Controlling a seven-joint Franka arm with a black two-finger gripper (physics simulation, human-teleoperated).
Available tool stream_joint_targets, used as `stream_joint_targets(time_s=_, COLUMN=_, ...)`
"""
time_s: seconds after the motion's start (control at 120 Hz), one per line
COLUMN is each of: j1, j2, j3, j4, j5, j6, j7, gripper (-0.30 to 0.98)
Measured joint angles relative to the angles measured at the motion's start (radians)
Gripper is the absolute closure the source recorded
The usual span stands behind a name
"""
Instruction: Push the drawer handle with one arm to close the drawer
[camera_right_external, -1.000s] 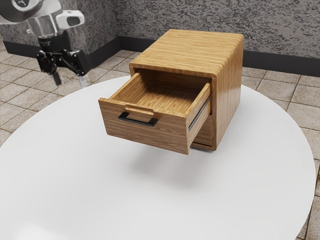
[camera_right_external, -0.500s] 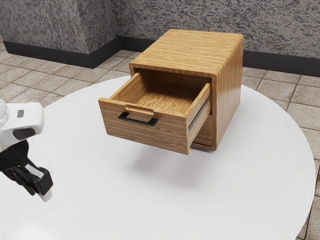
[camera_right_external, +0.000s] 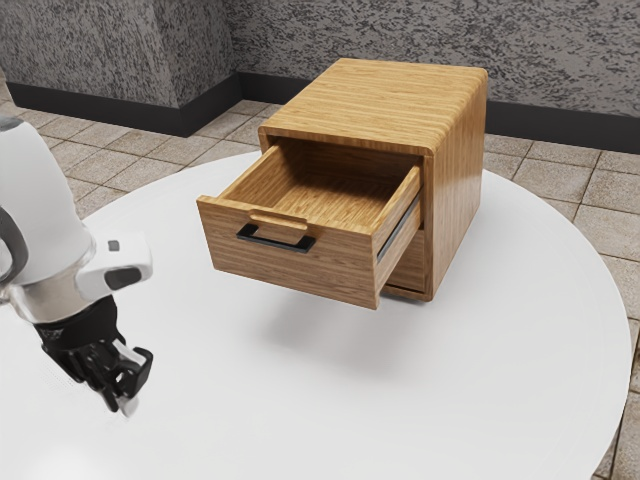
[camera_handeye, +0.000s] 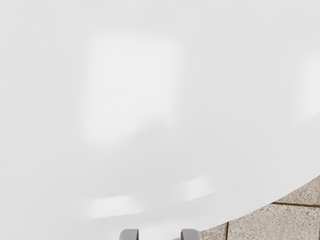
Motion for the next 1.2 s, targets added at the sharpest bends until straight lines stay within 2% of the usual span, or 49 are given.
stream_joint_targets(time_s=0.158, j1=0.000, j2=0.109, j3=0.026, j4=0.050, j5=0.058, j6=0.061, j7=-0.016, gripper=0.68)
stream_joint_targets(time_s=0.642, j1=0.000, j2=0.496, j3=0.053, j4=0.235, j5=0.155, j6=0.238, j7=-0.045, gripper=0.69)
stream_joint_targets(time_s=0.833, j1=0.000, j2=0.624, j3=0.065, j4=0.313, j5=0.234, j6=0.282, j7=-0.052, gripper=0.69)
stream_joint_targets(time_s=1.2, j1=0.002, j2=0.853, j3=0.089, j4=0.474, j5=0.304, j6=0.345, j7=-0.060, gripper=0.69)
